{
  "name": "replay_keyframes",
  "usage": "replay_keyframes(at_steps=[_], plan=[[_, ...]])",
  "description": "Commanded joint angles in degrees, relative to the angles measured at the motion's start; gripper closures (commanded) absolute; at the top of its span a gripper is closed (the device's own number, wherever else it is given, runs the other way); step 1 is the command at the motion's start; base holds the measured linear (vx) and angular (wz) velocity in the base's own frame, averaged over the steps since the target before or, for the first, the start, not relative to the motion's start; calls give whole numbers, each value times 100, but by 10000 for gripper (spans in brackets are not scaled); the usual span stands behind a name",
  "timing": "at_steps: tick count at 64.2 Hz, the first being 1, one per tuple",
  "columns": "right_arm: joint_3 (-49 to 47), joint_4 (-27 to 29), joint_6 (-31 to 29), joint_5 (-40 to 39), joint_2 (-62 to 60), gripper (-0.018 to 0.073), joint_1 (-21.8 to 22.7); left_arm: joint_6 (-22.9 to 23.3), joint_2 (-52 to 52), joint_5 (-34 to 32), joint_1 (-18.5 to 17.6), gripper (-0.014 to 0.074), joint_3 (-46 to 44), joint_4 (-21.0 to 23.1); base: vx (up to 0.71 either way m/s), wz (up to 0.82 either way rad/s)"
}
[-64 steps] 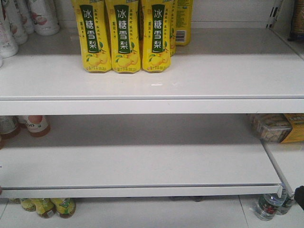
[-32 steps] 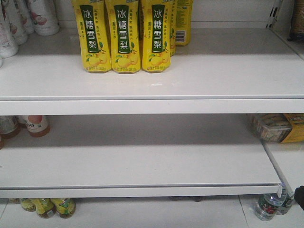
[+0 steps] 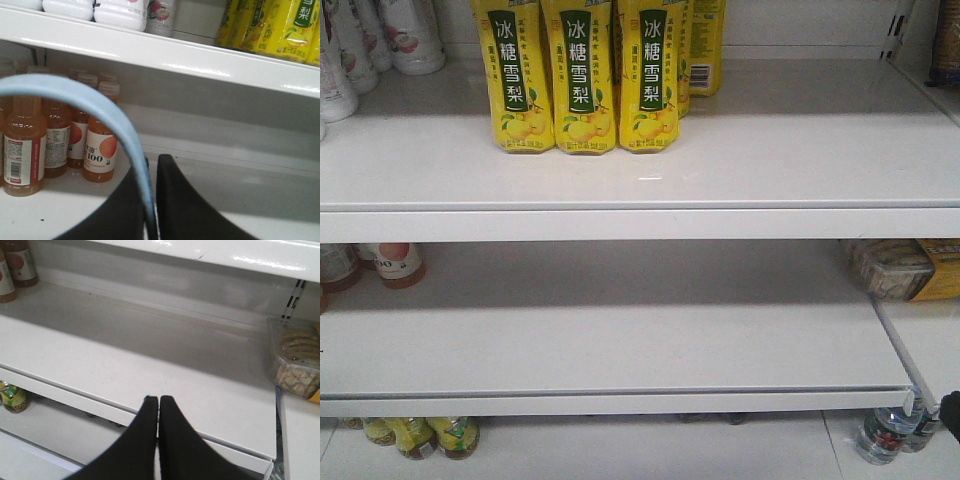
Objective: Place coke in basket with both arms
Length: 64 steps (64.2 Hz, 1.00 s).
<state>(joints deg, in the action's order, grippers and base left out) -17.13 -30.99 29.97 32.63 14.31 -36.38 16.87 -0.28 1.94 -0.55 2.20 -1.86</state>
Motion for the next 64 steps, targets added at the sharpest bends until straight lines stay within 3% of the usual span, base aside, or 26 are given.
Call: replay_keyframes(at_steps=[1,52,57,64], plan=[[-139,-176,-10,-329,57,564,31,-227,-130,-895,9,603,-170,-277,0,0],[-139,-150,-10,-330,57,564,31,-227,-124,-876,9,603,-170,-277,0,0],[-139,77,-10,-330,57,564,31,-227,-124,-876,9,603,-170,-277,0,0],[-139,851,-17,-330,57,564,37,-227,-124,-876,9,603,-170,-277,0,0]])
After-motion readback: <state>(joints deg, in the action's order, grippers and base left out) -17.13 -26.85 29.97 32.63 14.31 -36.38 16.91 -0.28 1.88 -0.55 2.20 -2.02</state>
